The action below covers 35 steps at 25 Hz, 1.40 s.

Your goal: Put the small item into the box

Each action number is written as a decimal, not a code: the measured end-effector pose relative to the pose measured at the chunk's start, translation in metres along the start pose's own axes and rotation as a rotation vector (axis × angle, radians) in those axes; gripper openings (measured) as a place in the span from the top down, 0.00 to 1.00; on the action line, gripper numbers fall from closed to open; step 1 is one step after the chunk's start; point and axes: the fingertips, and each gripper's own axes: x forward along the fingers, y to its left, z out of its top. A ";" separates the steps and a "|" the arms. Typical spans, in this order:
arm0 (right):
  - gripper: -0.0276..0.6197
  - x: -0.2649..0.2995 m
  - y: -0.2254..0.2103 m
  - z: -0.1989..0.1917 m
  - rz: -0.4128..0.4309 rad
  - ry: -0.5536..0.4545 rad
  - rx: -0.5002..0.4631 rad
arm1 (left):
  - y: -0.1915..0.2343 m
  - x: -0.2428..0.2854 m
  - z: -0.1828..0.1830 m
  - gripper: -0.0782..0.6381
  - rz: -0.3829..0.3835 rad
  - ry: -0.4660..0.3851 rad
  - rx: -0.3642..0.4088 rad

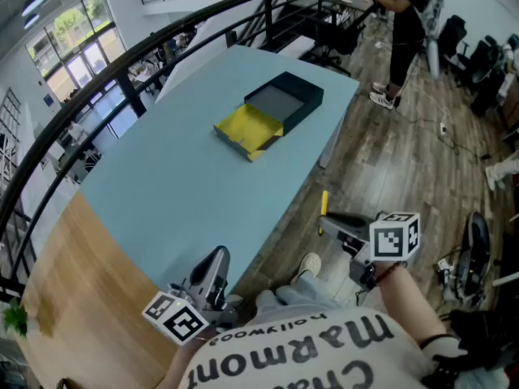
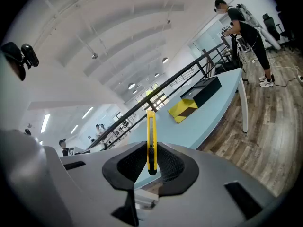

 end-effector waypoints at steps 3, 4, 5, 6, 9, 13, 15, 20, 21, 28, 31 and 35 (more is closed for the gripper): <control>0.83 0.001 0.004 -0.001 -0.006 -0.003 0.000 | 0.000 -0.003 0.001 0.89 -0.001 0.002 -0.001; 0.83 0.001 0.005 -0.001 -0.011 -0.002 -0.002 | 0.000 -0.004 0.001 0.89 -0.002 0.002 -0.001; 0.83 0.001 0.005 -0.001 -0.015 -0.001 -0.003 | 0.000 -0.005 0.002 0.89 -0.002 0.001 0.000; 0.83 0.002 0.006 -0.002 -0.016 0.000 -0.004 | 0.001 -0.006 0.003 0.89 -0.002 0.000 0.000; 0.83 0.003 0.006 -0.005 -0.016 0.003 -0.002 | 0.003 -0.010 0.004 0.89 0.001 -0.006 0.001; 0.83 0.005 0.006 -0.003 -0.016 -0.005 0.002 | 0.004 -0.010 0.004 0.89 -0.003 -0.013 0.002; 0.83 0.005 0.007 0.001 -0.026 -0.008 0.010 | 0.004 -0.010 0.005 0.89 -0.005 -0.017 0.000; 0.83 0.011 0.004 0.001 -0.020 0.001 0.019 | 0.009 -0.009 0.002 0.89 0.005 -0.018 -0.010; 0.83 0.013 0.002 0.001 -0.019 0.007 0.015 | 0.011 -0.009 0.001 0.89 0.011 -0.017 -0.015; 0.83 0.034 -0.010 0.031 0.006 0.037 0.014 | 0.018 0.004 0.013 0.89 0.073 -0.050 -0.024; 0.83 0.045 -0.025 0.052 0.024 0.058 0.003 | 0.022 0.023 0.021 0.89 0.078 -0.062 -0.027; 0.83 0.074 -0.037 0.093 0.099 0.103 -0.056 | 0.036 0.048 0.047 0.89 0.132 -0.132 -0.015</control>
